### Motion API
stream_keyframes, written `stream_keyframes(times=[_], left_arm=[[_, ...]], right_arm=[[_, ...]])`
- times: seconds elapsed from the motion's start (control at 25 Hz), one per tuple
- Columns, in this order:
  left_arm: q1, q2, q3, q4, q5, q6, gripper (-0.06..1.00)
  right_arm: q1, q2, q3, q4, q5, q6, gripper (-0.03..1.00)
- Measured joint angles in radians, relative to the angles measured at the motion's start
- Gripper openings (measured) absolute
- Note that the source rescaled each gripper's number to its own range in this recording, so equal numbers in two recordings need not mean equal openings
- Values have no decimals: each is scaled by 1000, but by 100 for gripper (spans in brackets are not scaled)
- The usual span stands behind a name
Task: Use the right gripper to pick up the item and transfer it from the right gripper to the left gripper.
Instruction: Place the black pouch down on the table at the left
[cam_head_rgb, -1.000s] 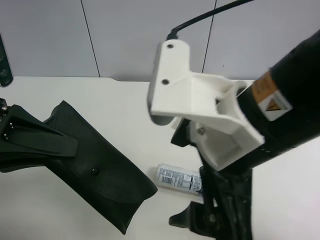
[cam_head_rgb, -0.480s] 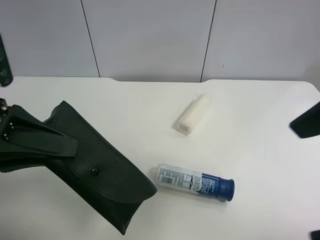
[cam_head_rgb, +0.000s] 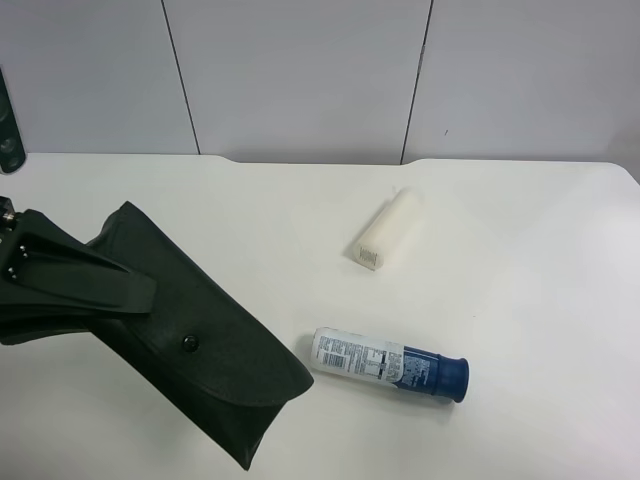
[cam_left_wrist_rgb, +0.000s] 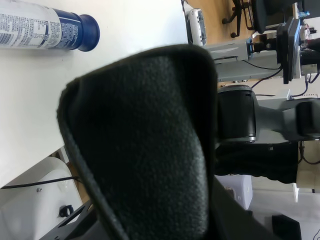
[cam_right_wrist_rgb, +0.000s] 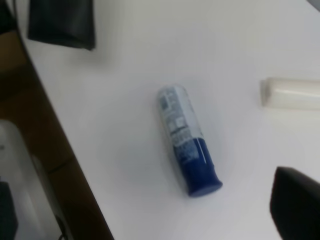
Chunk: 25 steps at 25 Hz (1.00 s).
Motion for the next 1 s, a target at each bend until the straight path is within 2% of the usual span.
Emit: stream_keyframes(times=[0.36,1.0], left_arm=[[0,0,0,0,0,0,1],[0,0,0,0,-21,0,0]], right_arm=[[0,-123,181,-29,-111,49,100],[-17,-124,184,-29,-125,49,100]])
